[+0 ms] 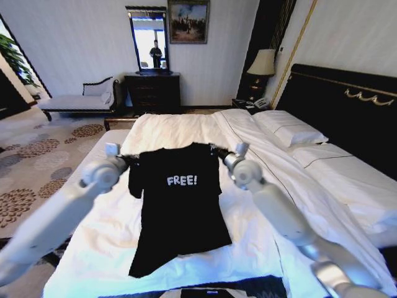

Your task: Fold the clothes on the bed.

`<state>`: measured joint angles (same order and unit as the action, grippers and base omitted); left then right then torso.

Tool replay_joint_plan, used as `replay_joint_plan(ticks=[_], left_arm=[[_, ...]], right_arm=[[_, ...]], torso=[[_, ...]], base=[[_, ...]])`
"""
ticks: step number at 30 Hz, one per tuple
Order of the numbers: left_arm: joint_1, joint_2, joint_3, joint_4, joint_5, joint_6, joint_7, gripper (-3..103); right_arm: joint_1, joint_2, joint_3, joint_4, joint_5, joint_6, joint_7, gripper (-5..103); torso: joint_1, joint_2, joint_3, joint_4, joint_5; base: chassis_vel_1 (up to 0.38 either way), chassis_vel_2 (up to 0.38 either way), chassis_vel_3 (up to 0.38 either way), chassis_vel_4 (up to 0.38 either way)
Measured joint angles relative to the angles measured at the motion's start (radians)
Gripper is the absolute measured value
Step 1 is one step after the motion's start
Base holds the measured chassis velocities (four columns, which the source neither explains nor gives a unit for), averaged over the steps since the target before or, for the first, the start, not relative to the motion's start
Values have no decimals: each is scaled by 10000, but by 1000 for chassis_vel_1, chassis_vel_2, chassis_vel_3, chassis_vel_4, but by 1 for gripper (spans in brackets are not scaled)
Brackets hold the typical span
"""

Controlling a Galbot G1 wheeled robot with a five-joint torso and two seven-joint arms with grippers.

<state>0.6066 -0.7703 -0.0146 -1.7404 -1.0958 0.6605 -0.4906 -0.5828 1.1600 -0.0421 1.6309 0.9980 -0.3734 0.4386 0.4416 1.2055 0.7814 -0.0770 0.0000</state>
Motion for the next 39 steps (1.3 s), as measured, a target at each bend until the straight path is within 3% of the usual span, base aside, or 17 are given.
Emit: replay_joint_plan(ticks=[6,11,15,19,20,24,25,27,33,36,39], left_arm=[[179,-1202,569,1376,1002,-374,228,0],[89,-1816,694,2170,1487,-621,379,0],[-511,-2612,736,3516,2042,-1049,514,0],[-1882,-3463,888,5629,2379,-1570,574,0],[-1882,-3463,888,5629,2379,-1570,574,0],[-3388,-4438,945,7861,2757,-1869,944,0],[-3388,-4438,945,7861,2757,-1869,944,0],[-4424,-5358,749,9657,3240,-2088,1269,0],[-4794,-5655,699,10109,3305,-2207,1431,0],[-5177,-6136,435,10929,3671,-2527,1586,0],[-5468,-6407,299,11463,3992,-2724,1705,0]], right_arm=[[-624,1194,122,-1640,-1284,677,-527,0],[-528,1464,166,-2480,-1658,1064,-736,0],[-1,1719,157,-3490,-1799,1136,-628,0],[1082,2276,49,-5690,-2374,1394,-610,0],[1082,2276,49,-5690,-2374,1394,-610,0],[2775,3022,154,-8418,-3062,2203,-1750,0],[2775,3022,154,-8418,-3062,2203,-1750,0],[3691,3436,458,-9199,-2667,1981,-2204,0],[4113,3776,772,-9998,-3539,2543,-2379,0],[4558,4128,1360,-11108,-4368,3565,-2812,0],[4762,4265,1627,-11596,-4547,3919,-2993,0]], torso=[[-6,2,-2,0,-1],[-6,2,-1,0,1],[-5,3,-2,-1,0],[-5,3,-1,-1,-2],[-5,3,-1,-1,-2],[0,2,0,-1,-2],[0,2,0,-1,-2],[0,2,-1,-1,0],[-4,4,-2,1,3],[-3,4,-2,1,-2],[-2,3,-1,-1,2]], base=[[0,0,0,0],[0,0,0,0],[0,0,0,0],[0,0,0,0],[0,0,0,0],[0,0,0,0],[0,0,0,0],[0,0,0,0],[0,0,0,0],[0,0,0,0],[0,0,0,0]])
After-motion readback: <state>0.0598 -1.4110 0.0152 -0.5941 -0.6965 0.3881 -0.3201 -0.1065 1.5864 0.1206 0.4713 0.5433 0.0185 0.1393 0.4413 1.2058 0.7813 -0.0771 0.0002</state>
